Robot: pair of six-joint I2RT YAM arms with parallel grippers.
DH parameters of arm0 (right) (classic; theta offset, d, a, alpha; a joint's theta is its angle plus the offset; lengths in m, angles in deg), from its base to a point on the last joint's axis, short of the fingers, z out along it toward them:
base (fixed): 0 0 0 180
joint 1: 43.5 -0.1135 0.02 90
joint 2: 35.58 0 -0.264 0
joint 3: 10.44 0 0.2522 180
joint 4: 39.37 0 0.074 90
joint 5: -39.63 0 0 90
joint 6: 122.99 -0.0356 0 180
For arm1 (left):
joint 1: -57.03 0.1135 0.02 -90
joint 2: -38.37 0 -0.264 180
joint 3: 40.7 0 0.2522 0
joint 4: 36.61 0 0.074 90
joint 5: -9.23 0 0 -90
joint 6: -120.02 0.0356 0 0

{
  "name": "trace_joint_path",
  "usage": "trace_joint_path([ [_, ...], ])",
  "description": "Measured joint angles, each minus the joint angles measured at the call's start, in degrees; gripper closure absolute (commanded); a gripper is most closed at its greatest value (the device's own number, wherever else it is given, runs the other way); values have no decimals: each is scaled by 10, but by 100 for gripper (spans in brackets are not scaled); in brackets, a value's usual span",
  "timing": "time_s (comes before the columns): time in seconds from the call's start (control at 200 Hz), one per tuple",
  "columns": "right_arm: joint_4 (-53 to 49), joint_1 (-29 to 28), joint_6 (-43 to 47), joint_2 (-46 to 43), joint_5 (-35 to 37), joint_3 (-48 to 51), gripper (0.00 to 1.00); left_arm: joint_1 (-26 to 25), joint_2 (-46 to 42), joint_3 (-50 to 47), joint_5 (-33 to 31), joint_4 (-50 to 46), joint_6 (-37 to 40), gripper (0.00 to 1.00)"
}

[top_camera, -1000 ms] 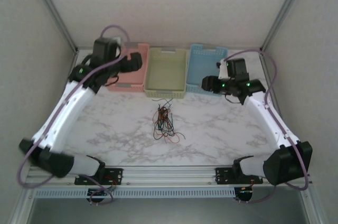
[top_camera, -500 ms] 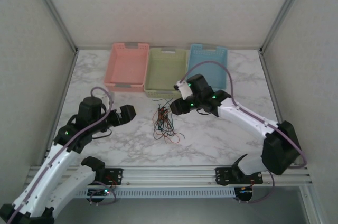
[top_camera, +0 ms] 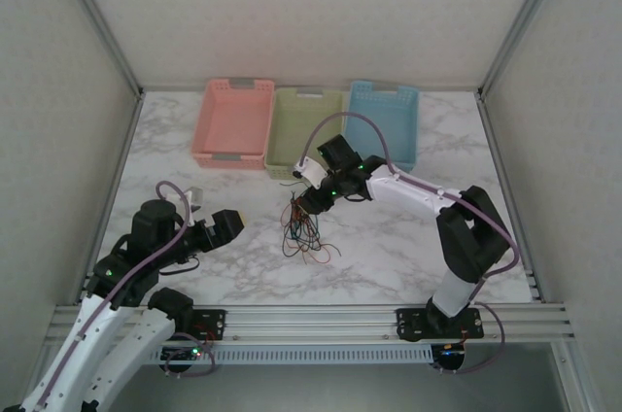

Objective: Untangle the cables

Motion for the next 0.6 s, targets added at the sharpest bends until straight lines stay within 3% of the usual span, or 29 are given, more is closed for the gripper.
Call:
trace_joint_path([
  [0.23,-5,0,16,11,1,-1,66,0,0,0,0,-1,-3,2],
  [0.516,-24,0,17,12,-1,-7,44,0,0,0,0,-1,-5,2],
  [0.596,-35,0,17,10,-8,-14,43,0,0,0,0,-1,-5,2],
])
